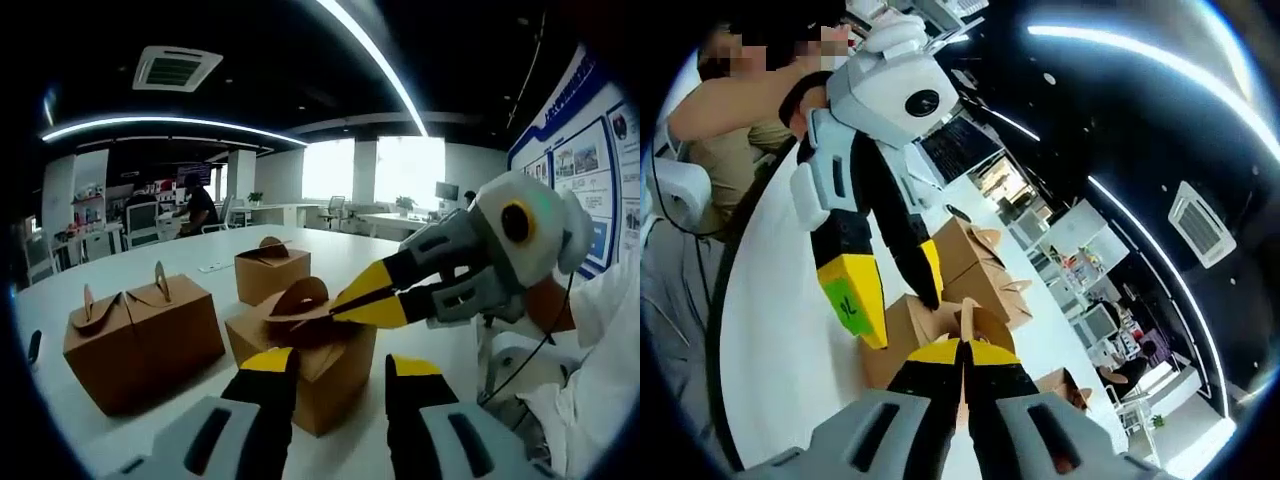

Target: Pick up one paper box from the group, open the paper box, and remove the item inside

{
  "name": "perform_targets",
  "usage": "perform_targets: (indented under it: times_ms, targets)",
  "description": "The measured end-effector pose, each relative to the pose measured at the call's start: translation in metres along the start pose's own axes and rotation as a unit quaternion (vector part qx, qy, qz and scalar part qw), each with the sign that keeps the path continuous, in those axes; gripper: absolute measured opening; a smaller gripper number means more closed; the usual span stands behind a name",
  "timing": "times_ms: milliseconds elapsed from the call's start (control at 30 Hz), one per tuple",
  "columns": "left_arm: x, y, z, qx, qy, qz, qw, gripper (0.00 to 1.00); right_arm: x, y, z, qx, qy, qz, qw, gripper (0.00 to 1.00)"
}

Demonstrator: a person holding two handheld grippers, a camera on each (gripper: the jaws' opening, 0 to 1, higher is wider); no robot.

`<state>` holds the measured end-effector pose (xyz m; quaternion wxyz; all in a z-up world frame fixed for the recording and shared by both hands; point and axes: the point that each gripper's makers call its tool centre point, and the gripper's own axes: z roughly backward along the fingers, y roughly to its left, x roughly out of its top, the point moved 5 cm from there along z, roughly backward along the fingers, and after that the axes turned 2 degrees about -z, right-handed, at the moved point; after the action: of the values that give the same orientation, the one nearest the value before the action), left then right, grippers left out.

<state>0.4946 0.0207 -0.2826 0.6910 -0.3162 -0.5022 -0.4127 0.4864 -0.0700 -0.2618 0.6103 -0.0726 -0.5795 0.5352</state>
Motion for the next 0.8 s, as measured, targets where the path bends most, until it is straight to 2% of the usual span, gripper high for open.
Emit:
perform_targets:
  times_ms: [233, 467, 667, 800]
  targets:
    - [0.000, 0.000, 0.000, 0.001, 0.001, -0.001, 1.0000, 0.37, 0.001, -0.004, 0.002, -0.003, -0.009, -0.022, 0.9997, 0.02]
    - [0.000, 0.002, 0.001, 0.003, -0.004, 0.003, 1.0000, 0.36, 0.001, -0.010, 0.004, -0.002, -0.022, -0.075, 0.9970, 0.02]
    - [0.000, 0.003, 0.001, 0.003, -0.004, 0.004, 1.0000, 0.36, 0.000, -0.015, 0.007, 0.003, -0.035, -0.134, 0.9903, 0.02]
    - [0.000, 0.003, 0.001, 0.004, -0.003, 0.003, 1.0000, 0.36, -0.001, -0.018, 0.010, 0.003, -0.041, -0.154, 0.9872, 0.02]
